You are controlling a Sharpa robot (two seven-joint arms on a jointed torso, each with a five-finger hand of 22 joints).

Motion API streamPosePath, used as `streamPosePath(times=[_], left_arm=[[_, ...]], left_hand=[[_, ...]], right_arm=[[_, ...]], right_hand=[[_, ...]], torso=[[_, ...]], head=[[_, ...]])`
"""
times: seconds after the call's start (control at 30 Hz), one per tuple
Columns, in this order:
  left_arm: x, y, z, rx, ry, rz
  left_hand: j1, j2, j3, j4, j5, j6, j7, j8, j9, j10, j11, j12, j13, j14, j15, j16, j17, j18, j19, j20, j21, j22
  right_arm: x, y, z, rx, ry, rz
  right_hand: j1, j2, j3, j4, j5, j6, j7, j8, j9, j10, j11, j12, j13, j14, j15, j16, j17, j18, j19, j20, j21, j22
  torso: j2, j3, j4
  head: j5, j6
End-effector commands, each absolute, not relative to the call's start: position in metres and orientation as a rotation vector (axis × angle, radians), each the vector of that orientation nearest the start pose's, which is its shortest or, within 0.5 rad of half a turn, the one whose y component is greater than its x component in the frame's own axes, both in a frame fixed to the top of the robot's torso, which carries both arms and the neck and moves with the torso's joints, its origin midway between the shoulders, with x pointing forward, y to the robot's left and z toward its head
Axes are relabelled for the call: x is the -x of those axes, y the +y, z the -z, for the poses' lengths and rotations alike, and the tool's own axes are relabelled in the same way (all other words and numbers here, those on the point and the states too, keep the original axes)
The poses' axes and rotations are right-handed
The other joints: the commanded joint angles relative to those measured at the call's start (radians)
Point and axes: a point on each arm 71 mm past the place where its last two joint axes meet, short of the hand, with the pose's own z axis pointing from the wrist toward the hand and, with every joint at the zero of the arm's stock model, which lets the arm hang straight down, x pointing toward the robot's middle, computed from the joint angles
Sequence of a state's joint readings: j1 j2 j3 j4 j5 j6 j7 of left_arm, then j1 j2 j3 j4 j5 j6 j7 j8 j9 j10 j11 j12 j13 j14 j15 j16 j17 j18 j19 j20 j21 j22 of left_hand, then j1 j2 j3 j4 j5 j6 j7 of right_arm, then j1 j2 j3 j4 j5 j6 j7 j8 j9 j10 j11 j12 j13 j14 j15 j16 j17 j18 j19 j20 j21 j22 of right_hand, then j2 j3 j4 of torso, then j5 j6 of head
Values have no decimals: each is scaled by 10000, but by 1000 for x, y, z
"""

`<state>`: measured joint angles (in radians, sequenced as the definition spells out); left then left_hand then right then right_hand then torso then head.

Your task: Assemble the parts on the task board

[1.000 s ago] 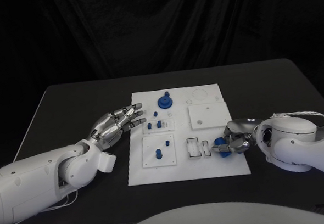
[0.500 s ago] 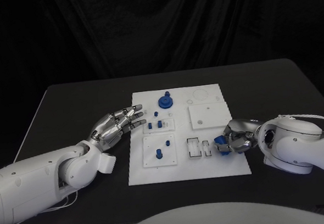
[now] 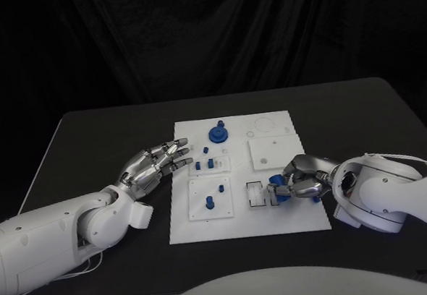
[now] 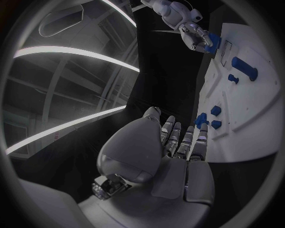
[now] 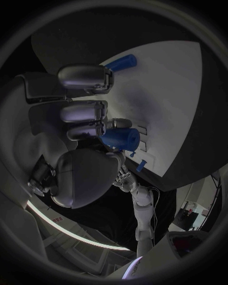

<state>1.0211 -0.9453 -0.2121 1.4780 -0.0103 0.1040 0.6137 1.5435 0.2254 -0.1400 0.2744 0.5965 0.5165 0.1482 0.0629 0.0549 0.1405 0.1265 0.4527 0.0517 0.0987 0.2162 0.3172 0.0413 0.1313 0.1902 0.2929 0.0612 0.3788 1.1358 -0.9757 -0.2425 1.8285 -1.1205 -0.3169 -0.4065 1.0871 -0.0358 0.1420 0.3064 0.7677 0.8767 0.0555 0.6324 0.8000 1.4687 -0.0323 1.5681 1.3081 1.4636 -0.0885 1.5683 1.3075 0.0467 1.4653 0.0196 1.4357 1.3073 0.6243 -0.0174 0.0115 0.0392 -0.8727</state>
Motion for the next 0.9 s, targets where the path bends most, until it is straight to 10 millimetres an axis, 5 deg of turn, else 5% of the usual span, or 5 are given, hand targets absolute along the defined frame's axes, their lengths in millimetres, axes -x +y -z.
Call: streamPosePath(times=[0.03,0.1,0.2,0.37,0.9], left_arm=[[-412,257,301,12071,15838,18073],[-412,257,301,12072,15842,18072],[-412,256,301,12071,15849,18079],[-412,256,301,12072,15870,18094],[-412,257,302,12096,15916,18056]], left_hand=[[81,-15,55,24,33,80,19,39,16,27,40,38,16,71,-7,45,15,-156,81,-2,47,16],[81,-15,55,24,33,80,19,39,16,27,40,38,16,71,-7,45,15,-156,81,-2,47,16],[81,-15,55,24,33,80,19,39,16,27,40,38,16,71,-7,45,15,-156,81,-2,47,16],[81,-15,55,24,33,80,19,39,16,27,40,38,16,71,-7,45,15,-156,81,-2,47,16],[85,-19,65,24,31,74,23,39,15,31,45,41,15,71,-7,40,14,-158,88,-3,48,15]], right_arm=[[-376,-197,274,-3219,22026,-6478],[-378,-195,276,-3223,22140,-6470],[-380,-192,278,-3204,22241,-6456],[-382,-186,280,-3113,22333,-6523],[-384,-176,281,-2914,22343,-6757]], right_hand=[[30,160,445,-330,-253,-188,-261,15,29,1021,-52,27,2627,1072,-73,25,2633,-128,454,-39,17,2188],[-6,184,434,-276,-466,-195,-253,12,47,1021,-45,27,2627,1072,-67,25,2633,-129,455,-35,22,2189],[-332,329,236,-178,-1904,-194,-213,-36,64,1021,-7,27,2627,1072,-34,25,2633,-127,447,-9,15,2185],[-840,547,-87,-161,-3185,-142,-181,-111,48,1021,27,27,2627,1072,-3,25,2633,-124,442,26,9,2181],[-1363,802,-439,-158,-3872,-132,-175,-188,42,1021,32,27,2627,1072,2,25,2633,-96,392,36,-95,2145]], torso=[[7,-4,26],[5,-13,42],[3,-16,19],[7,-13,13],[7,-4,-7]], head=[[-3,1],[-18,1],[1,1],[-15,1],[19,1]])
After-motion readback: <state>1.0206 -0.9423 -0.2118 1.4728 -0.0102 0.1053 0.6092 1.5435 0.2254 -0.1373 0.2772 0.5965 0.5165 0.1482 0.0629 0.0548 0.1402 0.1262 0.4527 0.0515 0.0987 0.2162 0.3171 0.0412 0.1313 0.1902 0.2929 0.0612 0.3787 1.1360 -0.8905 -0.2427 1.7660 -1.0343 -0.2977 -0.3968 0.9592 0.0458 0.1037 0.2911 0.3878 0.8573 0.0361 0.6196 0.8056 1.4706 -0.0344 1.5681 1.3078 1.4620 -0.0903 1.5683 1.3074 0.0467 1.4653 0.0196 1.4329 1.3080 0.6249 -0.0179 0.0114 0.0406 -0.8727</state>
